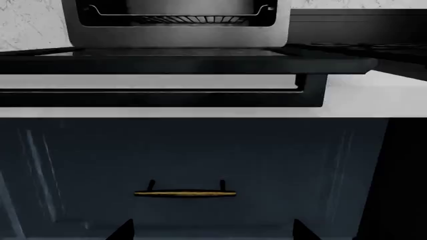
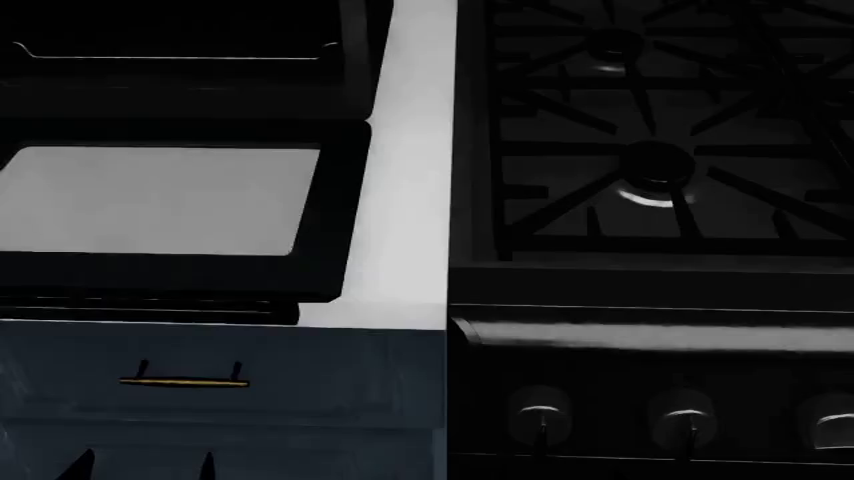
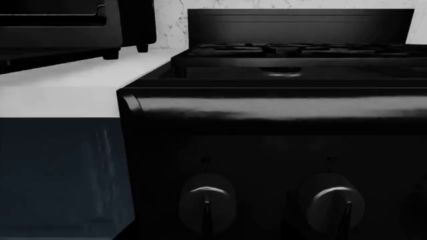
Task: Close the toaster oven door.
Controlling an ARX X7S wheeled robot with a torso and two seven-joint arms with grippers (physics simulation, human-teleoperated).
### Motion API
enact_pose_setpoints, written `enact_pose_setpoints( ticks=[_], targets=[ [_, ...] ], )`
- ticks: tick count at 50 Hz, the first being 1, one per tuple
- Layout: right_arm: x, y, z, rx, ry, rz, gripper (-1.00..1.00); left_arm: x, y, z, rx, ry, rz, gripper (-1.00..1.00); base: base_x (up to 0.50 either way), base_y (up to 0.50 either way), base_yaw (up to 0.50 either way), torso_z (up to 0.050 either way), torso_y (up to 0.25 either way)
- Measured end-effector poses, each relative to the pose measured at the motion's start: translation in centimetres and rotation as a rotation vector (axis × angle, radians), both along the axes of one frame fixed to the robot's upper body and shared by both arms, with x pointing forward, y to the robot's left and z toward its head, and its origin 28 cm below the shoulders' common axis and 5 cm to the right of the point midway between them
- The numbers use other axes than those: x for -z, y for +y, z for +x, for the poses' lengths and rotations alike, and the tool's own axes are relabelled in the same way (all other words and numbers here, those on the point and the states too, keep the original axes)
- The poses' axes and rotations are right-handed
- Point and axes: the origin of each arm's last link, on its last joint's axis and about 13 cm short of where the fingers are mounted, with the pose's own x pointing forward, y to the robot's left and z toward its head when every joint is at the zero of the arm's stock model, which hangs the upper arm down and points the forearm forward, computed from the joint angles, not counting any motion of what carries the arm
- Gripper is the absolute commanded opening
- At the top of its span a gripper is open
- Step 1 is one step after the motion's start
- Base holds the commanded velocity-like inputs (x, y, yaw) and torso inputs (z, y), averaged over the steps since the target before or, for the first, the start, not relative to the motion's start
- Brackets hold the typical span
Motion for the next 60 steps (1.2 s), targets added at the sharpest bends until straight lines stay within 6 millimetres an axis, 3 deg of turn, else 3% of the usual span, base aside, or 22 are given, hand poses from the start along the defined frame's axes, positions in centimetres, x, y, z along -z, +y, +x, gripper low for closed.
enact_pose_setpoints(
  ticks=[8,45,52,60],
  targets=[
    [0.0,0.1,0.1,-0.001,-0.001,0.001,1.0,-0.1,0.1,0.0,0.006,0.004,-0.008,1.0,0.0,0.0,0.0,0.005,0.0],
    [-0.8,0.6,-0.2,-0.012,-0.035,0.005,1.0,-1.4,0.3,-0.8,0.064,-0.011,-0.04,1.0,0.0,0.0,0.0,0.046,0.0],
    [-3.8,-0.5,0.6,0.028,-0.114,-0.032,1.0,-3.7,1.2,0.0,0.043,-0.004,-0.024,1.0,0.0,0.0,0.0,0.0,0.0],
    [-10.4,-3.2,1.7,0.107,-0.274,-0.091,1.0,-7.2,2.5,1.5,0.037,-0.015,-0.009,1.0,0.0,0.0,0.0,0.0,0.0]
  ],
)
